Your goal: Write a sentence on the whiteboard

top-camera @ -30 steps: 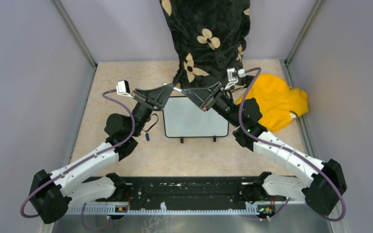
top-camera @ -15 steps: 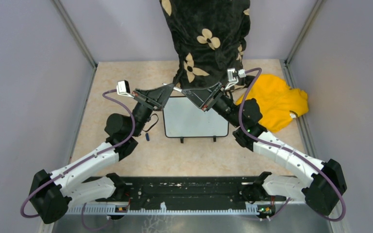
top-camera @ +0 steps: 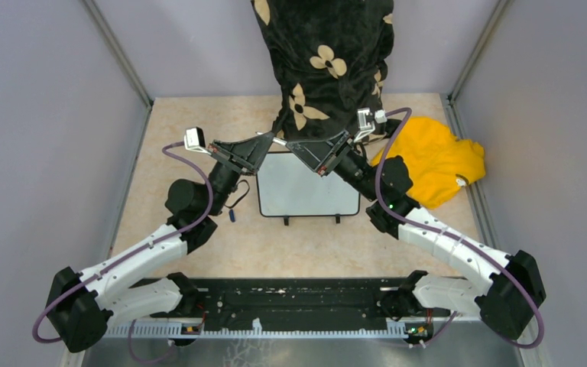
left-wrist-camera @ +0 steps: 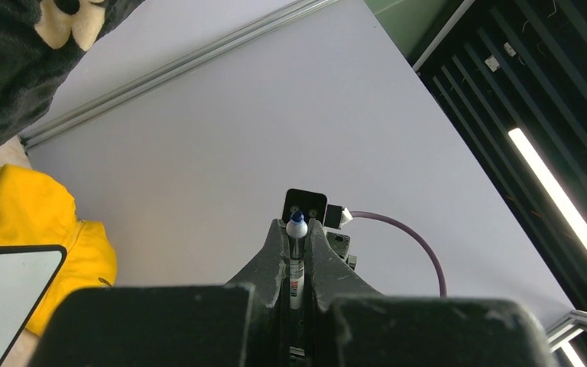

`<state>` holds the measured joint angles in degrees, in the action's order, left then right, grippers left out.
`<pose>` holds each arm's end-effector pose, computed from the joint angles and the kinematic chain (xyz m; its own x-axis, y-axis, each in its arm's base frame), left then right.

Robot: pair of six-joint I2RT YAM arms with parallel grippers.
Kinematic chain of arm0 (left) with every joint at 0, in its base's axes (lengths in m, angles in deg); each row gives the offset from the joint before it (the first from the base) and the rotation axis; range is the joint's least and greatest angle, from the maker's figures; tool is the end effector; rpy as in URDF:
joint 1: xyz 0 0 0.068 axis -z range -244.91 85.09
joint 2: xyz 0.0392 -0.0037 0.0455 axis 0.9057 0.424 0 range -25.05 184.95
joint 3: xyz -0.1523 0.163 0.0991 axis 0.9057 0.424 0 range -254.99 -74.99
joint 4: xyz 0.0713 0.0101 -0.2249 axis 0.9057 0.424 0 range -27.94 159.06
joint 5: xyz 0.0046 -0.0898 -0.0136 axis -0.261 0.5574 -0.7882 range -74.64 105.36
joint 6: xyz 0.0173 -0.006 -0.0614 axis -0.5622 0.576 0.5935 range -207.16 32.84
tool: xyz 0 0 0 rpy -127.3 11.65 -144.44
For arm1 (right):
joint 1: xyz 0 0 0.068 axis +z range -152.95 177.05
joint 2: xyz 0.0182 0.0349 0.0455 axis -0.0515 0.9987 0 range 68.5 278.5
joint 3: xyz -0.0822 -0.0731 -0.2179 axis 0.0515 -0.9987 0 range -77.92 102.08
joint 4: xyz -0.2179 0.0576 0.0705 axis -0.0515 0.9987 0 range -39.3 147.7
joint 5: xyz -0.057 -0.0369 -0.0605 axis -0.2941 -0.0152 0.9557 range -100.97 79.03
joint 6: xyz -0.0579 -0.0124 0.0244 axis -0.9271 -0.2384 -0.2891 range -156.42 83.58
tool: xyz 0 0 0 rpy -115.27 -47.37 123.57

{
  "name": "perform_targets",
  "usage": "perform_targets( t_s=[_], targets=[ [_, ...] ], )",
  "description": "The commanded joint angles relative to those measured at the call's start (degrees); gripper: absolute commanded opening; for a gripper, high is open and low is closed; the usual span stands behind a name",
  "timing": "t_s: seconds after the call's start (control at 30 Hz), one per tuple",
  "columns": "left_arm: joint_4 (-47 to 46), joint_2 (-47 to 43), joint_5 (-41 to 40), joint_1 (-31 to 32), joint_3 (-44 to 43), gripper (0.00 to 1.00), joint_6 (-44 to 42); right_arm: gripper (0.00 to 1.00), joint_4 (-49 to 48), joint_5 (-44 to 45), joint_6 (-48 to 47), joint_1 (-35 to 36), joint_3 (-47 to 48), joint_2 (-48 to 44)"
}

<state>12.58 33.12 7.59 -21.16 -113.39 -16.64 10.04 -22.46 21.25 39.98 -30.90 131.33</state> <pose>0.1698 -0.1532 0.3563 -0.4466 -0.8656 -0.2265 0.5376 -0.0573 -0.8412 0.1765 0.1777 0.3717 -0.5112 0.6554 -0.5560 -0.6878 0.0759 0.7219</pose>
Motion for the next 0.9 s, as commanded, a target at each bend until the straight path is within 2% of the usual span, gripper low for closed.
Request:
perform_targets(
  t_s=[0.0,0.1,0.47,0.53,0.67,0.87],
  targets=[
    [0.73,-0.03,-0.11,0.43,1.22,0.00,0.00,0.25,-5.13,0.61,0.25,-0.25,0.00,-0.80],
    [0.78,-0.15,-0.20,0.42,1.23,0.00,0.05,0.25,-5.11,0.61,0.19,-0.32,0.06,-0.71],
    [0.81,0.02,-0.23,0.46,1.30,0.00,0.05,0.12,-5.42,1.03,-0.01,-0.33,-0.53,-1.14],
    [0.85,0.10,-0.15,0.55,1.19,0.00,0.05,0.13,-5.54,1.49,-0.22,-0.30,-0.77,-1.46],
    [0.74,0.18,-0.23,0.64,1.23,0.00,0.01,0.21,-5.00,2.43,-0.53,-0.35,-0.97,-1.90],
    [0.67,0.27,-0.34,0.79,1.42,0.00,0.14,0.21,-4.68,2.97,-0.82,-0.34,-1.08,-2.19]
  ],
)
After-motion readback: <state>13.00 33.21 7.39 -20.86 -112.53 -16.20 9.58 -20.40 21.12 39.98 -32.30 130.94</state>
